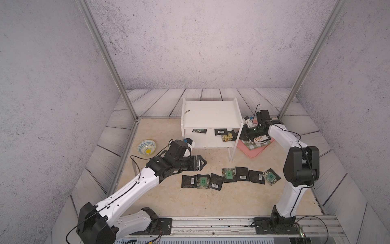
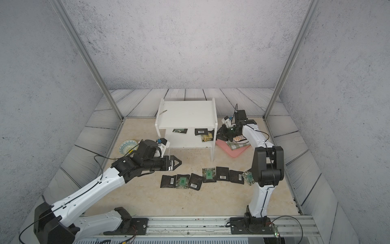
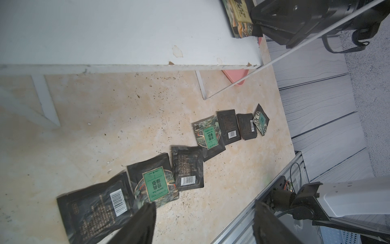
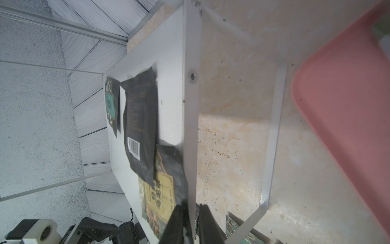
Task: Remove the tea bags from the shelf
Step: Pick up the tea bag from the shelf.
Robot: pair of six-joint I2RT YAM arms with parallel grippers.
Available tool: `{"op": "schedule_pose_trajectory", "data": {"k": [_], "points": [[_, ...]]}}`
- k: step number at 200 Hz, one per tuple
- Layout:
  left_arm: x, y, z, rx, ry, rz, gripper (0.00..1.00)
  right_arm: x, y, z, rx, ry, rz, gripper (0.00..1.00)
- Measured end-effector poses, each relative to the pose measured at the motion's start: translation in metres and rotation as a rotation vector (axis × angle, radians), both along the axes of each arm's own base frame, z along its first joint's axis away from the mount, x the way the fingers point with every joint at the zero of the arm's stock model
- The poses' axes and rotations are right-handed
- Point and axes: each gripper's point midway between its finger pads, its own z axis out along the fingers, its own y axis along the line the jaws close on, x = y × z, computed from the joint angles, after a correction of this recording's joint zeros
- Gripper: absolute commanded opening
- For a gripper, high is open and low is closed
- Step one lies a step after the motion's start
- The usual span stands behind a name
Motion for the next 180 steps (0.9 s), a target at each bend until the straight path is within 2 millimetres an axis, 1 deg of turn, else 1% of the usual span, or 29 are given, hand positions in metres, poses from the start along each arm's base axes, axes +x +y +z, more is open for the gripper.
{"op": "schedule_pose_trajectory", "data": {"k": [22,57,126,143,180], "points": [[0.001,-0.001,0.001,-0.004,-0.004,0.0,0.77,-0.005,-0.001,0.002,-0.003,0.0,0.0,0.11],[0.002,-0.001,0.002,-0.009,-0.01,0.0,0.76,-0.01,-0.002,0.01,-0.006,-0.008,0.002,0.11],[0.002,-0.001,0.002,-0.008,-0.009,0.001,0.76,-0.013,-0.011,0.012,-0.026,-0.007,-0.01,0.09],[0.002,-0.001,0.002,-0.008,-0.009,0.001,0.76,-0.014,-0.015,0.019,-0.036,-0.028,-0.016,0.07],[0.002,-0.001,0.002,-0.008,-0.009,0.001,0.76,-0.016,-0.023,0.042,-0.047,-0.091,-0.039,0.05]]}}
